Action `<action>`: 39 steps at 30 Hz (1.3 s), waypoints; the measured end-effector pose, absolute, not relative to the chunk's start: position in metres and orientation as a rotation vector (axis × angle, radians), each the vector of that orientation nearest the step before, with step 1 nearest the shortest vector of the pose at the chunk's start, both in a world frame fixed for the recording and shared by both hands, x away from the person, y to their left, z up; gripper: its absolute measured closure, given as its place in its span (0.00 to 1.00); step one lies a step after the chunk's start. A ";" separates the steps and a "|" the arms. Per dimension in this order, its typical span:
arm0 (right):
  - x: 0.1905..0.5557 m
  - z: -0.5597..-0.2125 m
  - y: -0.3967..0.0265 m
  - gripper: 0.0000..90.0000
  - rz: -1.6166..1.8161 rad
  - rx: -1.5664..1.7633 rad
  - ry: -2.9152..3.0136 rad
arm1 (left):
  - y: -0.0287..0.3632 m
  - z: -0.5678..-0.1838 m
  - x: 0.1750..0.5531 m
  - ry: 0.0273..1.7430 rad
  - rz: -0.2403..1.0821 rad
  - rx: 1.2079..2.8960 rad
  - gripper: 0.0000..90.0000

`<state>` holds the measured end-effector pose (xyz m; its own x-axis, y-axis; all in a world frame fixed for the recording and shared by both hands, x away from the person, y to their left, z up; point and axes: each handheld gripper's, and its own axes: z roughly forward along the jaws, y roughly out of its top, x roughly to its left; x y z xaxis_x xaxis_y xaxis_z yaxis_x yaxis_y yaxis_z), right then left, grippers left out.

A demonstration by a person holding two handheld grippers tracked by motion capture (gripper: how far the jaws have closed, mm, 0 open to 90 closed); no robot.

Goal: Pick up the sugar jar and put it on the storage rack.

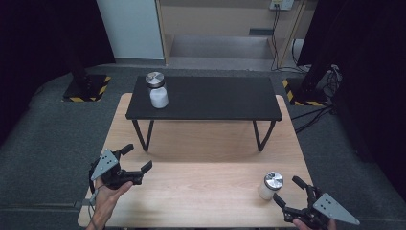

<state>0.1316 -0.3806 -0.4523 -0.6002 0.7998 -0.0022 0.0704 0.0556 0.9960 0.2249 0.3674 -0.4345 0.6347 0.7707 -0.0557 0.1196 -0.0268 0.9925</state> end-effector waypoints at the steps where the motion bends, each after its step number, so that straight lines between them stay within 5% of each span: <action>1: 0.132 -0.452 -0.381 0.11 1.596 0.872 1.753 | 0.367 -0.435 0.225 0.772 0.613 1.534 0.00; 17: 0.140 -0.432 -0.379 0.04 1.583 0.895 1.822 | 0.367 -0.435 0.225 0.769 0.614 1.541 0.01; 39: 0.159 -0.358 -0.410 0.04 1.472 0.900 2.032 | 0.367 -0.435 0.226 0.765 0.607 1.551 0.01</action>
